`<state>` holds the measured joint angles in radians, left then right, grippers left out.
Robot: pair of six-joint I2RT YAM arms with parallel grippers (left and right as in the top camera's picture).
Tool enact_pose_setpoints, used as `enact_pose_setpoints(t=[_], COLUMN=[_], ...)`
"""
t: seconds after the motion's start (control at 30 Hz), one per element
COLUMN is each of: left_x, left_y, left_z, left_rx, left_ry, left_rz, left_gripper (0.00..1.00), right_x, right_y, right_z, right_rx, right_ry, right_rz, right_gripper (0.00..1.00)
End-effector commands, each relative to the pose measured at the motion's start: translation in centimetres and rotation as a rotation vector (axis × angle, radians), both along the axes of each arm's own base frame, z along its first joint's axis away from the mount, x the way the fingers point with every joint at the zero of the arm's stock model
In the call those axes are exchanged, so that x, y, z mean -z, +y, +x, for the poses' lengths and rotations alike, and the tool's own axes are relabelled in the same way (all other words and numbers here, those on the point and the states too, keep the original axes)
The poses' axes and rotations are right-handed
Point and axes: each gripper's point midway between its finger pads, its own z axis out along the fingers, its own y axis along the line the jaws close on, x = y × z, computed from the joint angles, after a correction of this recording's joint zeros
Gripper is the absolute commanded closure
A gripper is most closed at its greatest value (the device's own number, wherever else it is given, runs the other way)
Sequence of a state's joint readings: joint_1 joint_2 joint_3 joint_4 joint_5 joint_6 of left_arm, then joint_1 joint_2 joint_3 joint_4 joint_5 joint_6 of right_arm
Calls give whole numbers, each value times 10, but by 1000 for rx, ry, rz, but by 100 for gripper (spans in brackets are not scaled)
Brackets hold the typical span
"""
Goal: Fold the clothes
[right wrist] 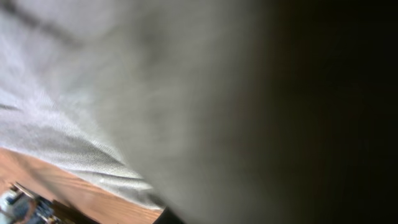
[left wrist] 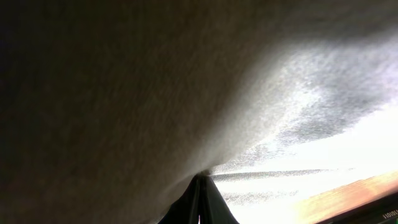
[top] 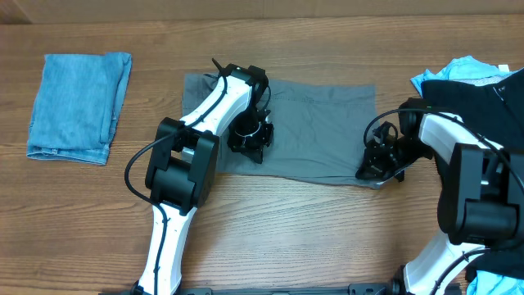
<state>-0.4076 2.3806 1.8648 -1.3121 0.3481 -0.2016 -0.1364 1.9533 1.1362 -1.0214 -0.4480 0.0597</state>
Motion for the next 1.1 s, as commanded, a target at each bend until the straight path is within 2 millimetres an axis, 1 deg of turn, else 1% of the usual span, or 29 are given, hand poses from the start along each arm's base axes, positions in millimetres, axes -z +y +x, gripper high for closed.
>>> enact_pose_setpoints(t=[0.0,0.13,0.17,0.2,0.3,0.37,0.43,0.5,0.53,0.6,0.63,0.67,0.7,0.73,0.8,0.83,0.87,0.9,0.97,1.0,1.03,1.07], left_x=[24,24,24,24,20,12,-4,-28,-45,-75,-86,-100,-109,-114,-114,-110,-107,-105,-99,-97,-96,-95], left_y=[43,43,43,42,34,30,25,20,16,10,8,5,4,4,6,7,7,7,5,1,-1,-6], left_z=[2,2,2,1,4,13,25,39,48,63,69,76,81,84,88,89,90,91,96,101,104,107], left_rx=[40,40,40,38,28,26,23,19,17,11,7,2,-7,-28,-72,-75,-83,-90,-98,-113,-115,-117], left_ry=[-12,-12,-12,-10,-9,-40,-81,-133,-179,-257,-287,-323,-348,-362,-361,-361,-360,-362,-377,-391,-398,-410], left_rz=[176,176,175,170,125,113,97,76,58,29,18,5,-2,2,9,10,11,10,0,-16,-29,-56], left_gripper=[96,96,96,96,96,96,96,95,94,92,91,89,84,80,74,74,74,76,81,89,95,96], right_x=[18,18,18,17,5,-11,-38,-64,-79,-103,-110,-118,-121,-122,-120,-119,-117,-114,-107,-103,-100,-98], right_y=[-53,-58,-58,-54,-38,-31,-23,-21,-20,-14,-9,0,11,22,56,74,83,93,106,113,119,127], right_z=[-5,-3,-2,0,15,31,50,64,70,76,77,79,79,78,76,78,80,83,86,87,86,85], right_rx=[56,88,92,97,116,128,137,135,129,105,89,62,33,1,-99,-156,-193,-232,-259,-263,-275,-293], right_ry=[32,29,26,18,-29,-79,-152,-214,-241,-277,-290,-307,-318,-323,-344,-375,-399,-429,-452,-460,-466,-473], right_rz=[-203,-206,-202,-181,-68,-9,56,79,79,75,76,77,80,85,92,79,53,11,-58,-90,-96,-91], right_gripper=[94,92,93,96,96,96,96,96,96,96,96,96,96,96,96,96,96,96,96,96,96,96])
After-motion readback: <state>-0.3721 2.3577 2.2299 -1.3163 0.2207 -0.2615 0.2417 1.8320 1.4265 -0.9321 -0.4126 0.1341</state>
